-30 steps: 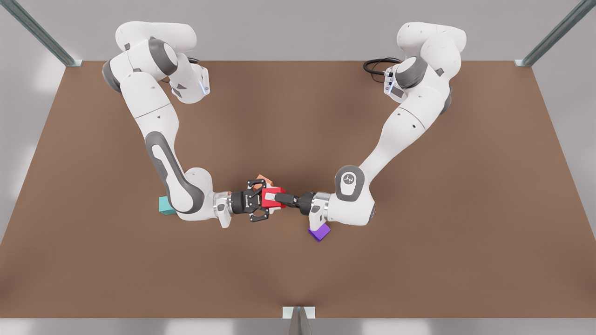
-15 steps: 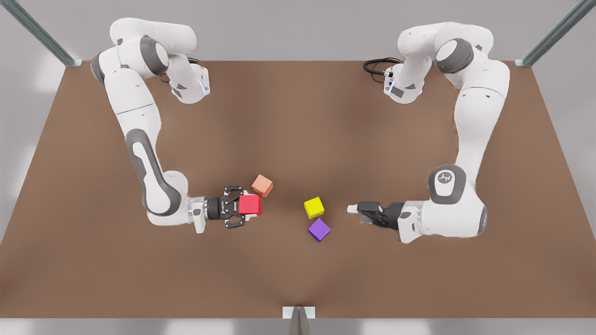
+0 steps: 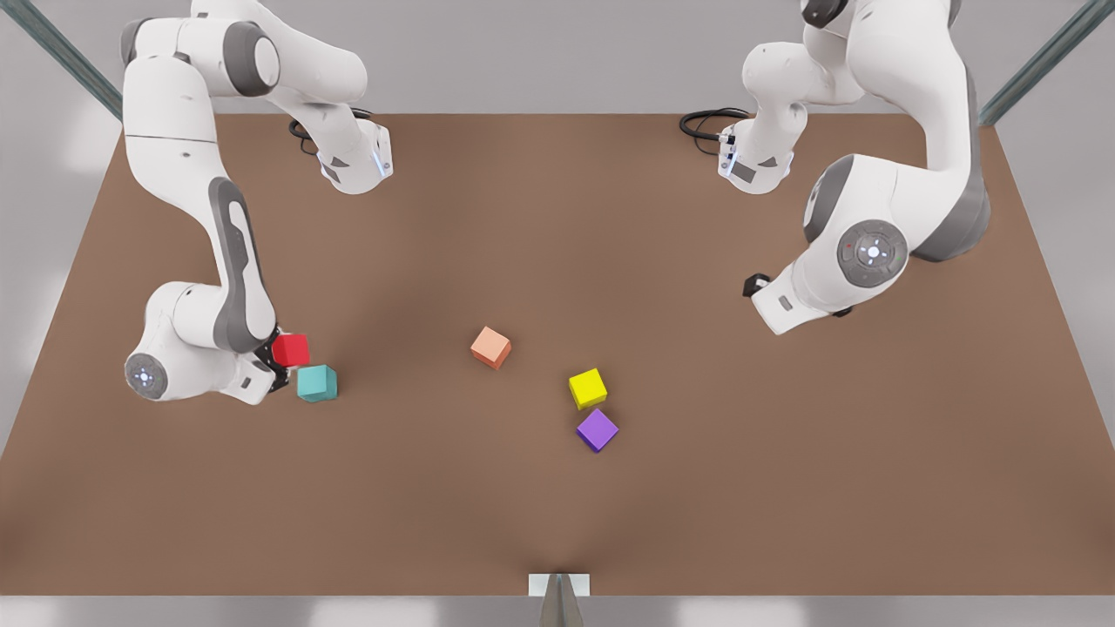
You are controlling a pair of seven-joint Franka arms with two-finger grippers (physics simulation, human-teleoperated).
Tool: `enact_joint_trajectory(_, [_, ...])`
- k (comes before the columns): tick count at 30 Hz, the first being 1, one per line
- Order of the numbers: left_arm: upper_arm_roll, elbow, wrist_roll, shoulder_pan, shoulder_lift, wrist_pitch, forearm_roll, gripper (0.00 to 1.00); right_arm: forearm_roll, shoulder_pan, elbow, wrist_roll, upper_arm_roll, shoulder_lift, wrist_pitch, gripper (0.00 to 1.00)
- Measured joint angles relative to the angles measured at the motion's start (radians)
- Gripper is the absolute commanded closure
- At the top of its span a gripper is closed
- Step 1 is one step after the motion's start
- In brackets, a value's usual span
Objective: Pick up red wooden cube and pass to hand red wooden cube and place in blue wooden cube
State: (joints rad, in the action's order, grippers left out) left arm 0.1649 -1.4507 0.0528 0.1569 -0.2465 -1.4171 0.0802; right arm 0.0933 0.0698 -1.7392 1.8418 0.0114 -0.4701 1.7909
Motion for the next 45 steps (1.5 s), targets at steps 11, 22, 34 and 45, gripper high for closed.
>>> enact_joint_trajectory(11, [0.026, 0.001, 0.01, 0.003, -0.009, 0.052, -0.006, 0.0, -0.056, -0.032, -0.078, -0.155, -0.001, -0.034, 0.273, 0.41])
enact_joint_trajectory(22, [0.026, 0.001, 0.016, 0.006, -0.016, 0.061, -0.006, 0.0, -0.051, -0.061, -0.12, -0.238, -0.003, -0.032, 0.367, 0.39])
enact_joint_trajectory(34, [0.03, 0.001, 0.022, 0.005, -0.023, 0.062, -0.005, 0.0, -0.047, -0.072, -0.105, -0.286, -0.001, -0.041, 0.387, 0.0])
enact_joint_trajectory(45, [0.039, 0.001, 0.043, 0.007, -0.024, 0.062, -0.005, 0.0, -0.017, -0.057, -0.048, -0.312, 0.0, 0.019, 0.236, 0.0])
